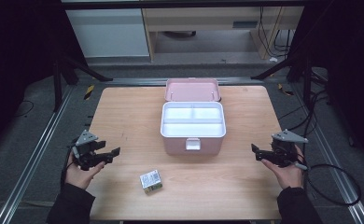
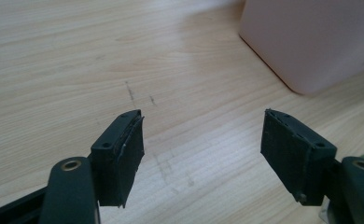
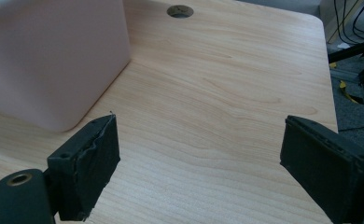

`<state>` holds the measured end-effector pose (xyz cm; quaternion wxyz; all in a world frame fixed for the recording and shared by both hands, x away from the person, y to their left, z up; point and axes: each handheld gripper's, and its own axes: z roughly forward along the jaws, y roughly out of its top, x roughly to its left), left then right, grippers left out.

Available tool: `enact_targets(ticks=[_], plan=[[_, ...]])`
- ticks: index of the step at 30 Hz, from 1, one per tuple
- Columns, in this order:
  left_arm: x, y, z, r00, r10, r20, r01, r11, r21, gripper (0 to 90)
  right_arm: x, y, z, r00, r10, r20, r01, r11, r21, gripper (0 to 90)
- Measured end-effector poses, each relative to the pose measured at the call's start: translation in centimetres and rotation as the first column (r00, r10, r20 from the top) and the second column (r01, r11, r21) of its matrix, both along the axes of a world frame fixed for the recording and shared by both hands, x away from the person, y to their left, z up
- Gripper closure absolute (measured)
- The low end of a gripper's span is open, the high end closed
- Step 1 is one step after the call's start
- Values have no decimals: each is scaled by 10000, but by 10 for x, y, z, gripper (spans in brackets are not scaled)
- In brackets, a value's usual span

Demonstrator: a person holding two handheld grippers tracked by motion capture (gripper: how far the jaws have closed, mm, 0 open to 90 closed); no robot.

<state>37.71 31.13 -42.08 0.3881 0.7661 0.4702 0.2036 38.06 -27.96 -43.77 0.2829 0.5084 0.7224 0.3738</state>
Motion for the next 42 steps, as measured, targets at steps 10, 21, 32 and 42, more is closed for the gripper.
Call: enact_targets(ticks=[10, 21, 32, 42], plan=[[-6, -27, 0, 9918, -1249, -263, 1263, 9901, 606, 302, 0, 4, -6, 9994, 241, -247, -252, 9986, -464, 131], [-18, -56, 10, 9623, -2675, -491, 2714, 9560, 1113, 328, 3, 9, -11, 9974, 542, -473, -582, 9945, -867, 129], [-26, -81, 8, 9255, -3603, -1168, 3754, 9137, 1555, 332, 3, 9, -17, 9947, 668, -788, -768, 9883, -1318, 123], [-31, -103, -3, 8802, -4284, -2043, 4624, 8710, 1658, 332, 5, 10, -20, 9933, 730, -900, -847, 9873, -1343, 124]])
